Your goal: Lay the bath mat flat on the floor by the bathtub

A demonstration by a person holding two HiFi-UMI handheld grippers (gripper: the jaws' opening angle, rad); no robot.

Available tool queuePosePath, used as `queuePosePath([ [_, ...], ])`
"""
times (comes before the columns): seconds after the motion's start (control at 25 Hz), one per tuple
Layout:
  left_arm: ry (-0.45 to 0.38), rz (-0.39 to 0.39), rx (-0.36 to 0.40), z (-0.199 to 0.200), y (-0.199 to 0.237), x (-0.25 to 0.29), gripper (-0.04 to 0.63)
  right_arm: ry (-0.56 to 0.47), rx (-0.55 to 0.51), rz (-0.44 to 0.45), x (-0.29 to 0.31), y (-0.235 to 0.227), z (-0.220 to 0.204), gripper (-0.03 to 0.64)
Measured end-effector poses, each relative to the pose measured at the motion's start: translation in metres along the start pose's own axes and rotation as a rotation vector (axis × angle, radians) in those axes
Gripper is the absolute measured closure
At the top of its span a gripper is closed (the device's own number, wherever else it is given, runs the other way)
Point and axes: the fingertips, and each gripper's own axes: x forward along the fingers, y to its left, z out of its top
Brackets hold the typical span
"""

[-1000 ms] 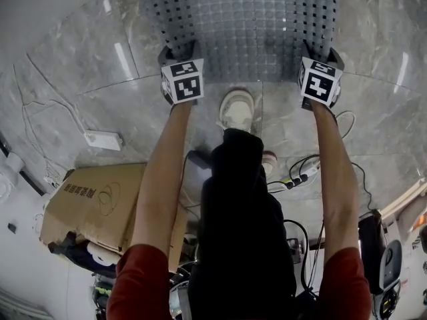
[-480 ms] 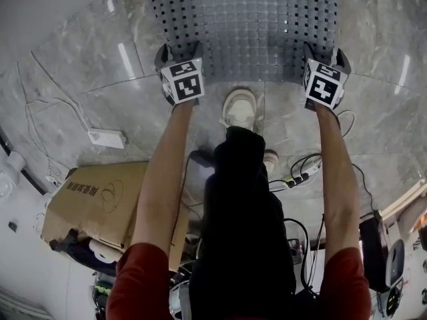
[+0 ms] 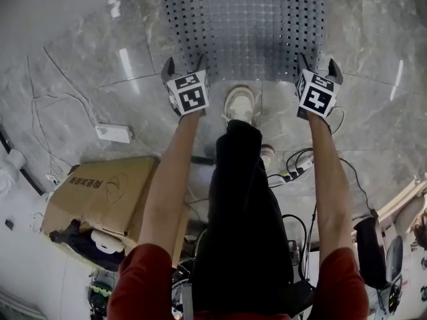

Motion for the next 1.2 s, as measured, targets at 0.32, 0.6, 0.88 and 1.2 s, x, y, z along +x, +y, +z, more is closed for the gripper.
queuePosePath([
  [0.32, -0.072, -0.03, -0.02, 0.042, -0.018, -0.1, 0.229, -0.068, 0.01, 0.075, -0.1, 0.022, 0.054, 0.236],
  [0.6, -0.154, -0.079, 0.012, 0.119, -0.044, -0.208, 0.229, -0.181, -0.049, 0.154, -0.21, 0.042, 0.119, 0.236],
  [0.88, -0.277, -0.119, 0.085, 0.183, -0.066, -0.337, 0.229, -0.263, -0.019, 0.197, -0.328, 0.042, 0.179, 0.236],
  [1.2, -0.469, -0.122, 0.118, 0.264, -0.079, -0.476, 0.229, -0.437, -0.023, 0.221, -0.463, 0.03, 0.268, 0.236],
])
